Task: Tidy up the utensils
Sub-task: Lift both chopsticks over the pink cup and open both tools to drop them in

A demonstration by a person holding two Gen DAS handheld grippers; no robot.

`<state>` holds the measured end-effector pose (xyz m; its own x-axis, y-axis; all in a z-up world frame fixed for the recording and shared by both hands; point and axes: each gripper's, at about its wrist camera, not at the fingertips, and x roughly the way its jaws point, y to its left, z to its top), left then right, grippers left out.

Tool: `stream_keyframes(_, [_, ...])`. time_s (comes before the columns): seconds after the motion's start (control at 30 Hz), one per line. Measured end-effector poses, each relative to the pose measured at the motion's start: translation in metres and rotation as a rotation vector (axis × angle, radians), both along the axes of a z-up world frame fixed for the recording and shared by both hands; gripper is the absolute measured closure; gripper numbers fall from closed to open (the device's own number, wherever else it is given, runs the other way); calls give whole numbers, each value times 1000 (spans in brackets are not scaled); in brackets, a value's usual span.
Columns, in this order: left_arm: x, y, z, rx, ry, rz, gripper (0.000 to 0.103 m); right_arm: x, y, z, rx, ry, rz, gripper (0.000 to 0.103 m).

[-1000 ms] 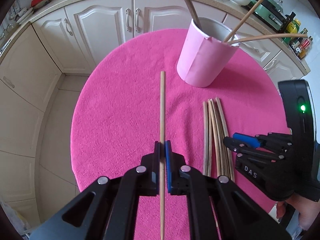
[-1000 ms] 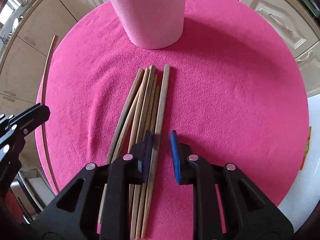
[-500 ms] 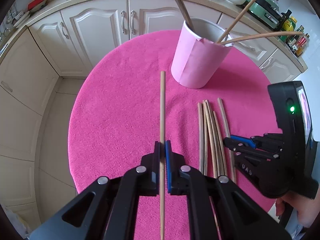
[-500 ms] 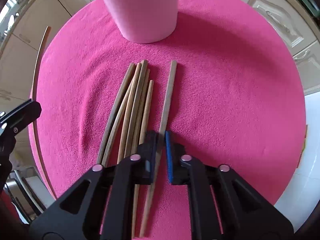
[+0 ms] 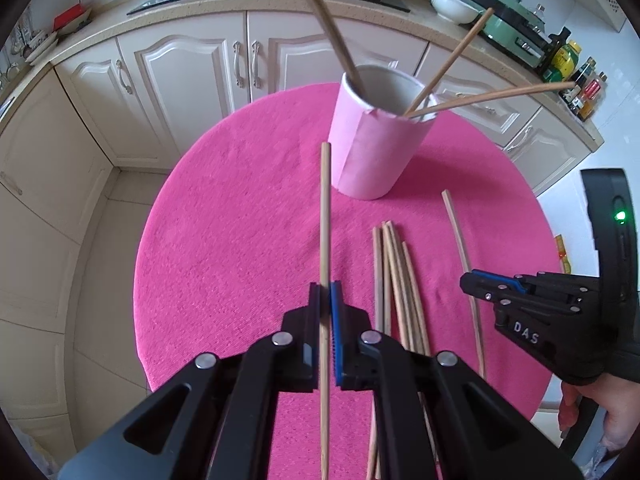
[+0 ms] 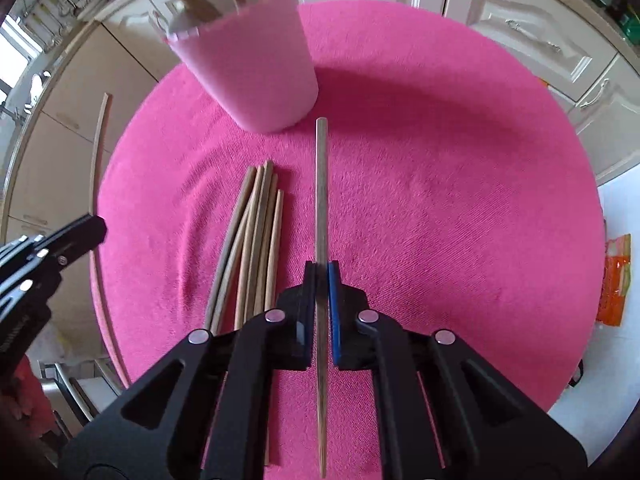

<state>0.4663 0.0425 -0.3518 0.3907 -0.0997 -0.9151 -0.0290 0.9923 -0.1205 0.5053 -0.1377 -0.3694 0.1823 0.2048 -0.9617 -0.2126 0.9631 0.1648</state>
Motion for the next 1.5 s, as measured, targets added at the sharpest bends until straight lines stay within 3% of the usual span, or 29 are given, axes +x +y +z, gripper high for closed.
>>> stream_keyframes(0.27, [6,0,19,-72,-53,11,98,-12,-34,36,115,-81,-74,97])
stream_keyframes(0.43, [12,5,48,-152,-144,19,98,2,-59,69,222,-178,-151,97])
stream_keyframes(0.73, [33,6,102,-263,-389,-15,98,28,-78,138,383,-443,-220,97])
stream_keyframes(0.93, [68,0,128,-267,-537,-38,98,59,-69,175,462,-662,-186,97])
stream_keyframes(1.07, [88,-1,136,-272,-614,-30,98,78,-54,186,507,-791,-133,97])
stream_keyframes(1.17, [104,-1,135,-266,-655,-19,98,90,-47,184,543,-839,-107,97])
stream_keyframes(1.5, [135,-3,107,-252,-705,0,98,114,-24,160,573,-901,-28,97])
